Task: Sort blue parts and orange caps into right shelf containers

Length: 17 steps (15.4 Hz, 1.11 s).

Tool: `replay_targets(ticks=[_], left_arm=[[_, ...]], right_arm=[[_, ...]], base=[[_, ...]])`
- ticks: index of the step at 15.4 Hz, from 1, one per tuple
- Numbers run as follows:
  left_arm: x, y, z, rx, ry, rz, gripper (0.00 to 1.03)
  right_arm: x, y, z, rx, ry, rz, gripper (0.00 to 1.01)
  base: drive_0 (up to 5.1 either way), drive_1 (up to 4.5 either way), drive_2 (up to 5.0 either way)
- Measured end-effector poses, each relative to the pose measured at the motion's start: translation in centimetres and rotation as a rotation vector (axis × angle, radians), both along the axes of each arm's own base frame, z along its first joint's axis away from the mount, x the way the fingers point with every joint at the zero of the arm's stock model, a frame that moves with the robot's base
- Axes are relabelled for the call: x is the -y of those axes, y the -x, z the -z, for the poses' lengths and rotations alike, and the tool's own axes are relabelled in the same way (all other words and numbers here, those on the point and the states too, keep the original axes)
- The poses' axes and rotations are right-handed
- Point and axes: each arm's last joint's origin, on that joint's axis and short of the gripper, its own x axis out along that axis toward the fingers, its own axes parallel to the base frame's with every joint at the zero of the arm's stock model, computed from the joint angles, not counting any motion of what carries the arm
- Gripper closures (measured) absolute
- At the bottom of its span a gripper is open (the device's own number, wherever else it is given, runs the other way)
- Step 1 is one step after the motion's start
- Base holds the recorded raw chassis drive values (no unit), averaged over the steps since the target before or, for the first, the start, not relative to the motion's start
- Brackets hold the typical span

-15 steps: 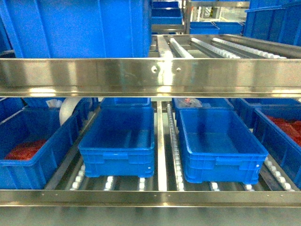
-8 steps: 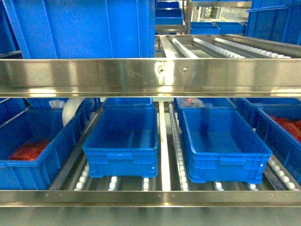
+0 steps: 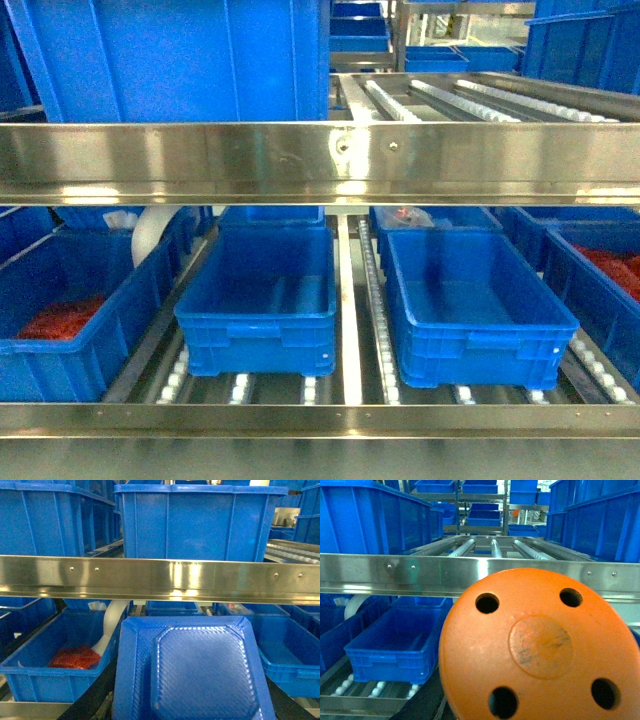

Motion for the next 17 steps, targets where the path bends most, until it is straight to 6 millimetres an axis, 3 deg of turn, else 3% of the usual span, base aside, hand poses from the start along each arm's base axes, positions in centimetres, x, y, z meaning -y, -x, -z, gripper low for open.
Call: replay_targets(ticks=[17], left_arm=[[0.00, 0.00, 0.01, -0.001, 0.000, 0.000, 0.60]], right_arm=[[0.01, 0.00, 0.01, -0.001, -0.008, 0.003, 0.57]], base=[[0.0, 0.00, 0.0]])
